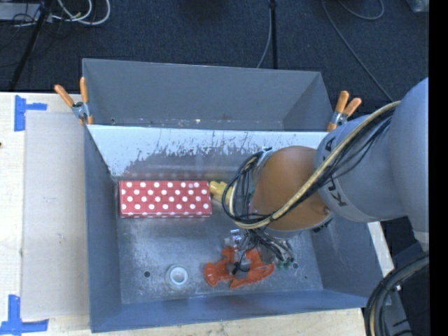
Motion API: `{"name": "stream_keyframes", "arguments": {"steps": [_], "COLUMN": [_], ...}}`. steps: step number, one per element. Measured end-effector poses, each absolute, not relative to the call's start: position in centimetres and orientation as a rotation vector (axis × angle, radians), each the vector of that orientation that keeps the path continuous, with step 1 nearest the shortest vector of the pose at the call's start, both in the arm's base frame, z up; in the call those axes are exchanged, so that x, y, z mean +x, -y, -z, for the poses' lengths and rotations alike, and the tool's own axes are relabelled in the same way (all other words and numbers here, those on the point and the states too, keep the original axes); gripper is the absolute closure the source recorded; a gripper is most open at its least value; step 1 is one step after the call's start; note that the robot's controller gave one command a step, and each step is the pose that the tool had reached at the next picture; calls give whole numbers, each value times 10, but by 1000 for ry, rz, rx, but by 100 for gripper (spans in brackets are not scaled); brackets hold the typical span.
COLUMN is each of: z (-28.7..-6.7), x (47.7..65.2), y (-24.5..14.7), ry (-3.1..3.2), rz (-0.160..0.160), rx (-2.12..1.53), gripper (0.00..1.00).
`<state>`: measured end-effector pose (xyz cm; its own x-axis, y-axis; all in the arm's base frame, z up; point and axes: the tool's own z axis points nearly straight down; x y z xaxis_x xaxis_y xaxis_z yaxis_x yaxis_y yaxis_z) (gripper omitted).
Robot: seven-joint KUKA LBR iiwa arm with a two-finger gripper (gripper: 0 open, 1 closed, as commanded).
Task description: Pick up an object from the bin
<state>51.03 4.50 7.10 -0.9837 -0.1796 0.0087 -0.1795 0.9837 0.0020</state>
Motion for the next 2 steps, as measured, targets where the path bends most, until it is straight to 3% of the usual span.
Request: {"name": "stream_keyframes", "arguments": {"steps": [1, 2], "z": [-71, -209], "x": [510, 500], "y": [-45, -32], "ry": [3120, 3122], "rz": [2, 2], "rx": [281, 298], "gripper": [100, 100]}}
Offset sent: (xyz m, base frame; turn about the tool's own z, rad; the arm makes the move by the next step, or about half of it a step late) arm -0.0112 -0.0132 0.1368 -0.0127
